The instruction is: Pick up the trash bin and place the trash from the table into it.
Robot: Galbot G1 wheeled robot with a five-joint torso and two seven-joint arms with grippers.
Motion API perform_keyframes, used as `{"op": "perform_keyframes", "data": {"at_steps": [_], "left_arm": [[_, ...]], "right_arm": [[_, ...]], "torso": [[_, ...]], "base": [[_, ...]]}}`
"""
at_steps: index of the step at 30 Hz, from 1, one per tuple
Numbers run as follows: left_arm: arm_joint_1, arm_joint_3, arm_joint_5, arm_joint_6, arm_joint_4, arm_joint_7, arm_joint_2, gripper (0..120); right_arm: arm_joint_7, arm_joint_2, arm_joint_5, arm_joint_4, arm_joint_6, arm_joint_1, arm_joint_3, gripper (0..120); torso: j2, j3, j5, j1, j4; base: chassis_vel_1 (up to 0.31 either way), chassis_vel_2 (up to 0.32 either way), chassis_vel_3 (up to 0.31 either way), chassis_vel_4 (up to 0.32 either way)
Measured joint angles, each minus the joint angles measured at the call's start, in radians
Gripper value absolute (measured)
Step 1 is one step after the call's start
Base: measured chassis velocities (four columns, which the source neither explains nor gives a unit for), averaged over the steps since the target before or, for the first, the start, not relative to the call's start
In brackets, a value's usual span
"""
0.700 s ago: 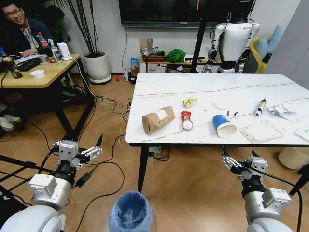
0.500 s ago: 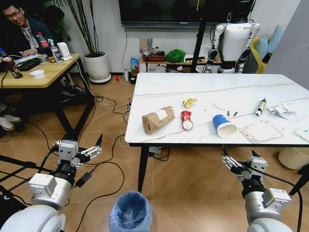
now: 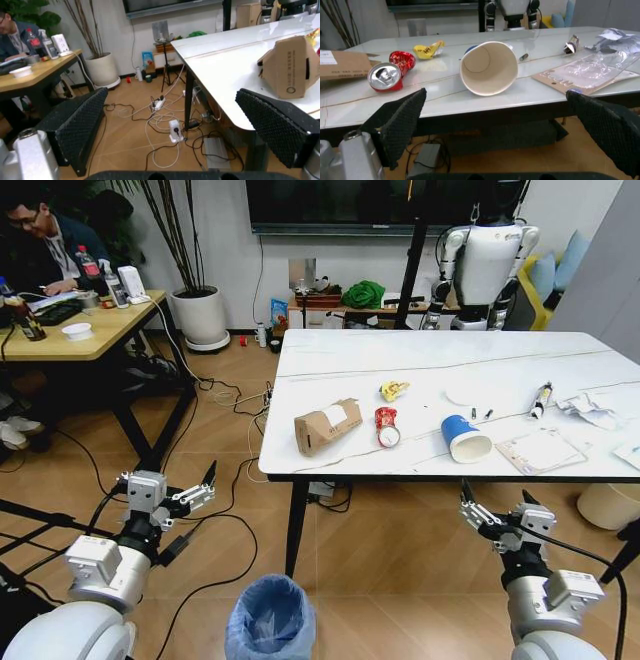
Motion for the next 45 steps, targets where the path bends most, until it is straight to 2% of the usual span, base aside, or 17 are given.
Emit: {"op": "perform_keyframes", "data": {"at_steps": [20,45], "left_arm": [[0.029,-0.007,0.003,-0.017,0.007,-0.023,-0.014,100],[0.038,-0.008,0.005,-0.023,0.003,-0.018,-0.011,100]], "right_arm": [[-0.017,-0.004,-0.014,-0.02,0.022,0.001,-0.013,100],[-0.019,0.001,-0.028,-0.03,0.038,-0.002,-0.018,100]], "torso": [[-0.103,-0.059,0.0,-0.045,0.0],[-0.21,-0.119,0.0,-0.091,0.0]], "base": [[0.0,0.0,0.0,0.0],[0.0,0.0,0.0,0.0]]}}
